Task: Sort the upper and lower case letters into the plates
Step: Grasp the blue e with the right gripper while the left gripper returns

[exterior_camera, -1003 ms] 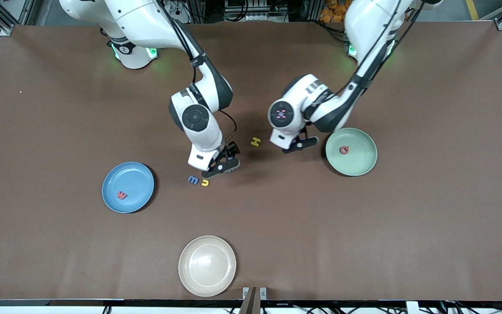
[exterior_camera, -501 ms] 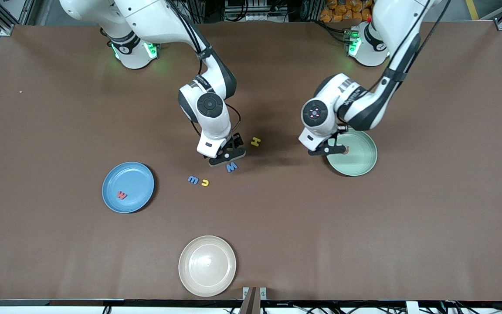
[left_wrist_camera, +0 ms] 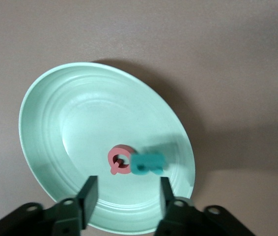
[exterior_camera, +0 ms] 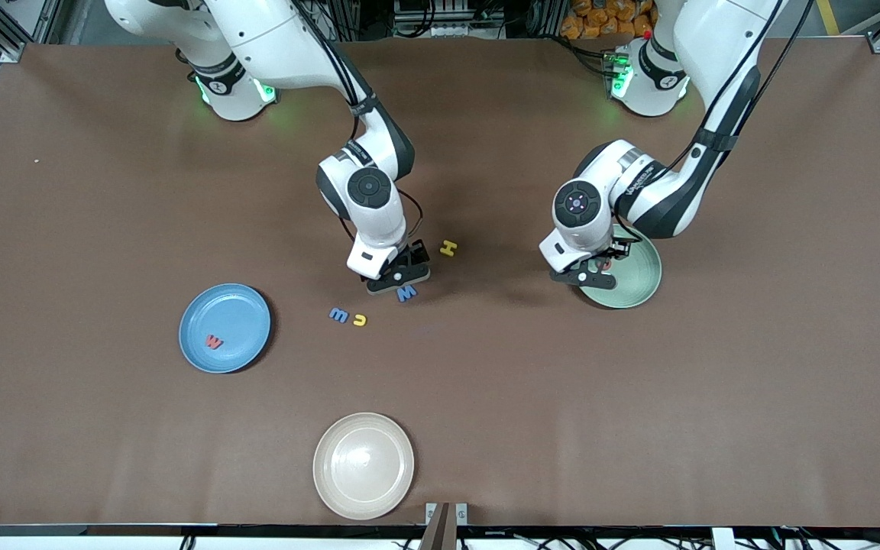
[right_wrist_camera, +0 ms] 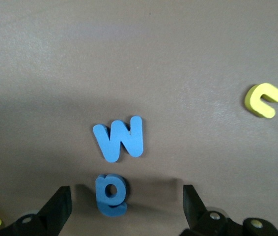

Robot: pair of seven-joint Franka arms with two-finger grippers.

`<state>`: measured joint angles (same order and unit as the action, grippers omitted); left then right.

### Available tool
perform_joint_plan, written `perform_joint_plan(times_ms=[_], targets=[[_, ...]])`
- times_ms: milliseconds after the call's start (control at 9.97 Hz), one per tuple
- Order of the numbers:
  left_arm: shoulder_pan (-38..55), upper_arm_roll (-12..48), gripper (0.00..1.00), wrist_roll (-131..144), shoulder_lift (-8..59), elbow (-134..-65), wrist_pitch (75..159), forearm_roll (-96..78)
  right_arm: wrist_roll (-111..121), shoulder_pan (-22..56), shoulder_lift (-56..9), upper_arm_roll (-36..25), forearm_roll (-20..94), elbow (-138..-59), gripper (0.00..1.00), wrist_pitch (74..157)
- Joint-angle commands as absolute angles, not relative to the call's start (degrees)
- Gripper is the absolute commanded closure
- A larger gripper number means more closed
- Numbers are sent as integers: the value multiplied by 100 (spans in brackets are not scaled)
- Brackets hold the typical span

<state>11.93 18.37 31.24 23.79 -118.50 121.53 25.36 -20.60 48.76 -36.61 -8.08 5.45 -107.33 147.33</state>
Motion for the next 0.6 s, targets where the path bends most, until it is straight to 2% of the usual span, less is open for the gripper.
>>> perform_joint_plan(times_ms=[0, 201, 401, 501], targets=[[1222, 2099, 0, 3285, 2215, -11989, 12191, 2690, -2294, 4869, -3691, -678, 527, -10732, 0, 14783], [1239, 2572, 0, 4738, 2302, -11744, 12190, 2140, -2294, 4869, -3691, -677, 562, -10714, 0, 14775], [1292, 2776, 0, 5717, 2425, -11427, 12190, 1550, -2294, 4860, -3700, -651, 562, -10705, 2, 14774], [1335, 2847, 0, 6113, 2478, -11304, 12190, 1347, -2285, 4860, -3700, -650, 562, -10705, 52, 14783]])
